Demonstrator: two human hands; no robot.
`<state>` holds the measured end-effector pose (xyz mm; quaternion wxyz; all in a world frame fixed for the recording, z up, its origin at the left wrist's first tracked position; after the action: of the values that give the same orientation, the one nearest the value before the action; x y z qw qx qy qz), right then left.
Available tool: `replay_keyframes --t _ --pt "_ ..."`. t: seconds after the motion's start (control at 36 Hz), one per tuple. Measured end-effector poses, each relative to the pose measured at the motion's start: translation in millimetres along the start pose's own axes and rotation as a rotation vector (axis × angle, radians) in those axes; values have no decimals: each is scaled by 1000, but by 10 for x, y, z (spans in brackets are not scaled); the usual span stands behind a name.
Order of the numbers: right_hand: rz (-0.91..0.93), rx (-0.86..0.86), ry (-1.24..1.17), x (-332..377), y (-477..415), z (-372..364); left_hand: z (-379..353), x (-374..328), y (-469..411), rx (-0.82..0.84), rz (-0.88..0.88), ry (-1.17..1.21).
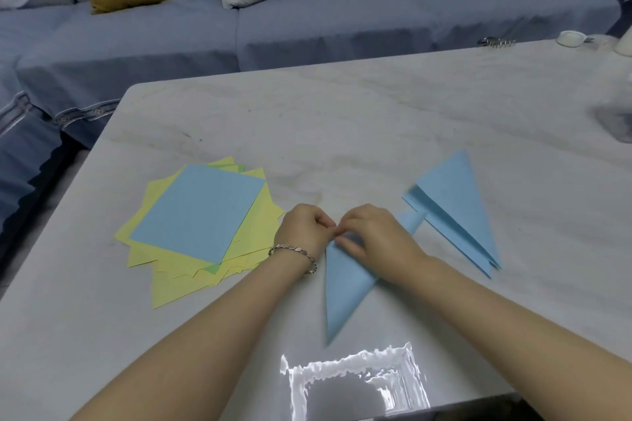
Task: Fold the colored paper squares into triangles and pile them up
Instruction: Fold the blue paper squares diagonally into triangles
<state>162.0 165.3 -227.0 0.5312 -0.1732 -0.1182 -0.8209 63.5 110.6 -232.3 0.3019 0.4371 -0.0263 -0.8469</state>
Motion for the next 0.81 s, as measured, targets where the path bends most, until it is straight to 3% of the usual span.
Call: replay_keyframes --t 0.08,0.39,0.61,0.81 --pt "112 -27 39 55 185 -98 -14 13 -24 -6 4 -55" --pt "242 -146 65 -124 931 -233 -34 -58 -41 -6 -110 -220" --pt "196 -189 219 -212 1080 -188 -26 -56 -43 -2 -143 -227" --pt "-61 -300 261 -515 947 5 -30 -47 -49 6 -152 -225"
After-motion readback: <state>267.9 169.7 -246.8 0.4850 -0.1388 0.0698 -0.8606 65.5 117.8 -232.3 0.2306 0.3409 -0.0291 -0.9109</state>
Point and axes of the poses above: each hand's wrist, its own y-axis away from the middle knuckle, its own z-axis out of the back of the hand, x = y × z, the point moved 6 cm from there along -y, towards the middle knuckle, and after that the axes turned 8 degrees about x, right-handed, at the moved point
